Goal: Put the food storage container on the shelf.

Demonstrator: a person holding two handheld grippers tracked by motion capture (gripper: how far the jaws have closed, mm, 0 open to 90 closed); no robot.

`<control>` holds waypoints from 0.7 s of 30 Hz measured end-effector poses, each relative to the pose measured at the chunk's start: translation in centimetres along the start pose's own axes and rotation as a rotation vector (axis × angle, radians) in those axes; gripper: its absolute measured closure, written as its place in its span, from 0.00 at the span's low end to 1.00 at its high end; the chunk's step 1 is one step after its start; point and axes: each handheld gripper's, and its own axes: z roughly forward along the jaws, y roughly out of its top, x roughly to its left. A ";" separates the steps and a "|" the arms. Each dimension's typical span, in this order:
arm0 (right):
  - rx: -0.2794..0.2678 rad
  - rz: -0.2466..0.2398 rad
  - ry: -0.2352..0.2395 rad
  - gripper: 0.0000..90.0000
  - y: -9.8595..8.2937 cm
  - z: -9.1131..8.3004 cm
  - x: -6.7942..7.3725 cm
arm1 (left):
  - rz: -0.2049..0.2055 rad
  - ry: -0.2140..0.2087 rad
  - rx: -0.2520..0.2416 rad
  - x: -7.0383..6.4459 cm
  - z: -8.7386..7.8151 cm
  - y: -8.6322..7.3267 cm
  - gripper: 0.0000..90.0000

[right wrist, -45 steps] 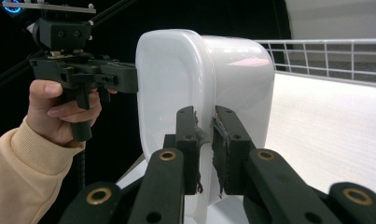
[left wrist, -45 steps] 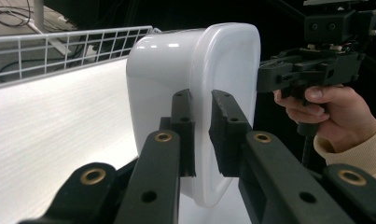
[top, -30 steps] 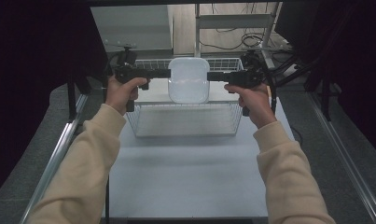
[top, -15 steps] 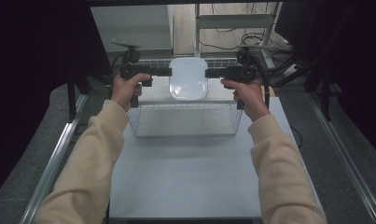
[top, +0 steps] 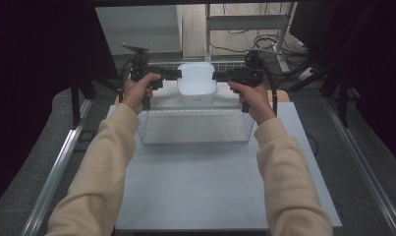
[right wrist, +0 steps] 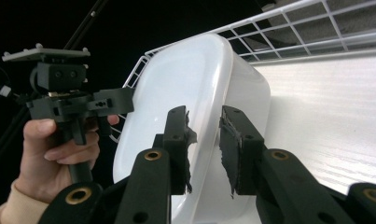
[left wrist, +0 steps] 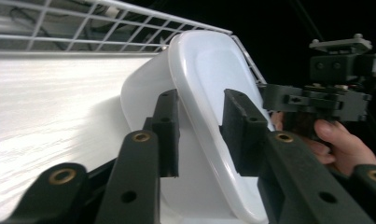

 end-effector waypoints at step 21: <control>-0.077 -0.138 -0.035 0.38 -1.3 -1.2 1.5 | 0.143 0.078 -0.076 -1.8 -0.7 -2.0 0.28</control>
